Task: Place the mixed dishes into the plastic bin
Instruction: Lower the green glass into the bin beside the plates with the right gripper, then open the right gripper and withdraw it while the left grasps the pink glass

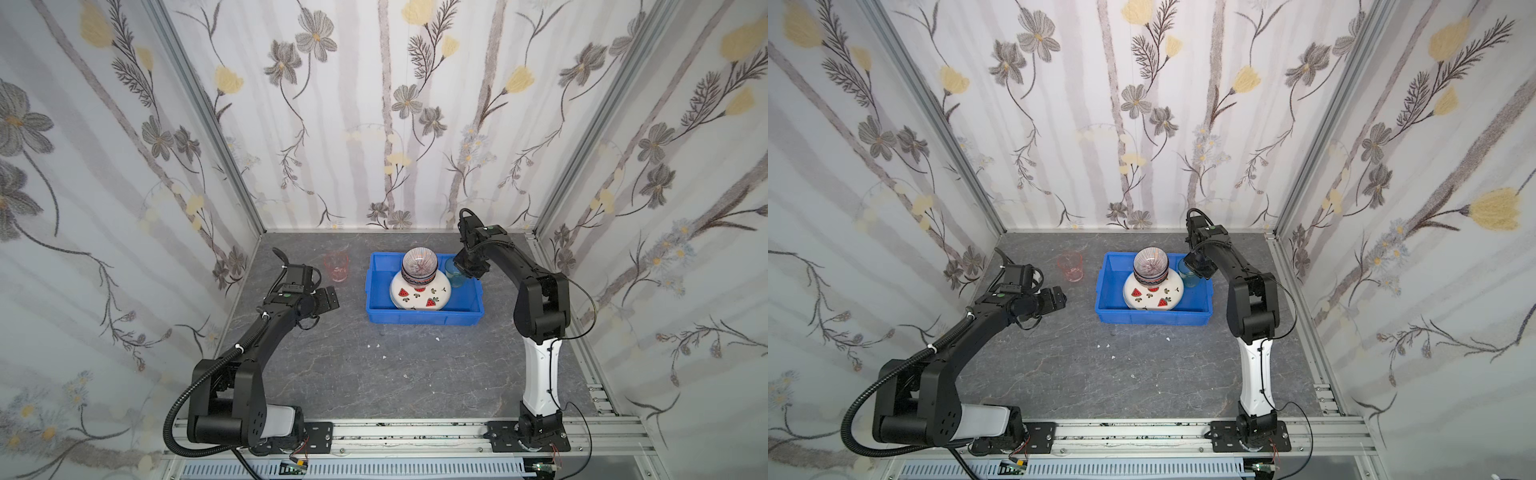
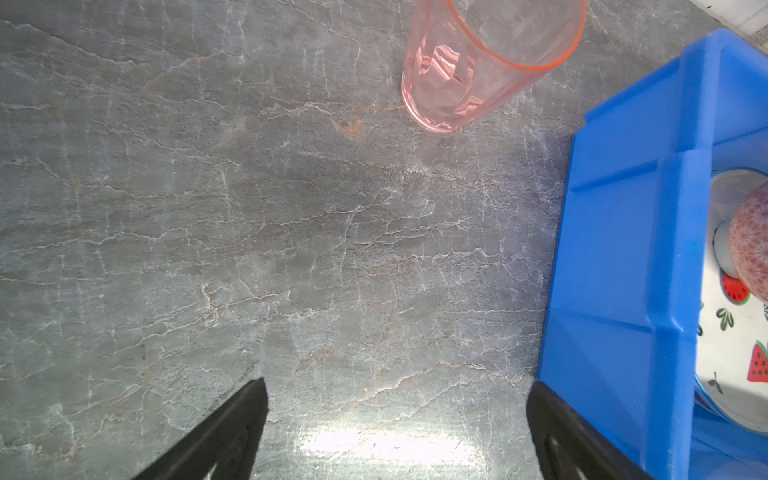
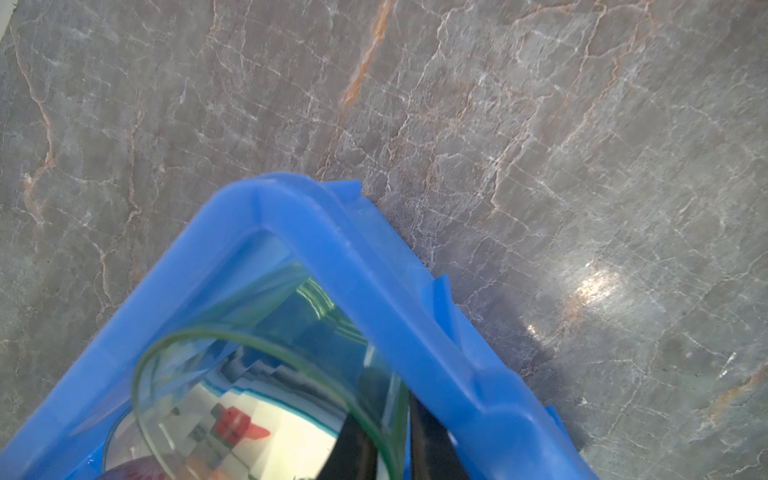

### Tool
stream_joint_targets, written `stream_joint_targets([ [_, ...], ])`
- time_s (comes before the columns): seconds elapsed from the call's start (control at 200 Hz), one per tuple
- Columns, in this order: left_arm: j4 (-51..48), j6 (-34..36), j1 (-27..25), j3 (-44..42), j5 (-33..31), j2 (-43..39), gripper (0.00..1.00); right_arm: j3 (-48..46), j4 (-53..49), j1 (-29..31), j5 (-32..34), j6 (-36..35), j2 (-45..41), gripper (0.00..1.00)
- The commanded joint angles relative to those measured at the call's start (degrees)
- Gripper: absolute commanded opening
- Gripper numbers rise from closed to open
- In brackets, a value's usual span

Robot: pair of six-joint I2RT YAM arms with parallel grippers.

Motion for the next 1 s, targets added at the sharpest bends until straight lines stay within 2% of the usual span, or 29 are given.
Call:
stream_joint_targets([
  [0.0,0.0,0.09,0.0,0.3,0.09,-0.16,1.0,0.13,0.71,-0.06,3.55,1.24,-1.3,0.2],
  [0.17,0.0,-0.04,0.0,0.1,0.01,-0.29,1.0,0.02,0.0,-0.06,5.08,1.59,-2.97,0.24],
  [0.37,0.0,-0.12,-0.04,-0.38,-0.72,-0.76,1.0,0.01,-0.35,0.11,6.25,1.42,-5.89,0.33],
  [0.555,0.0,-0.3,-0.04,-0.93,-2.21,-1.19,1.0,-0.86,-0.2,0.96,7.2,-0.37,-10.84,0.38],
  [0.595,0.0,-0.3,0.0,-0.93,-2.32,-0.86,1.0,-1.71,0.3,1.28,7.18,-1.28,-12.36,0.43],
  [0.664,-0.09,-0.39,0.0,-0.92,-2.37,-0.5,1.0,-3.44,0.88,1.77,7.2,-3.43,-15.14,0.61],
  [0.709,-0.09,-0.44,-0.04,-0.88,-2.64,-0.6,1.0,-5.15,0.9,2.03,7.69,-4.47,-17.21,0.69],
  [0.794,-0.17,-0.57,0.0,-1.11,-4.31,-1.3,1.0,-11.93,3.62,2.56,7.55,-6.5,-22.64,0.82],
  [0.859,-0.25,-0.66,0.0,-1.22,-5.19,-1.54,1.0,-17.96,7.02,2.83,5.84,-8.46,-27.28,0.98],
  [0.994,-0.35,-0.92,-0.04,-1.37,-6.22,-1.01,1.0,-27.72,11.44,2.95,1.02,-14.16,-35.1,1.0],
])
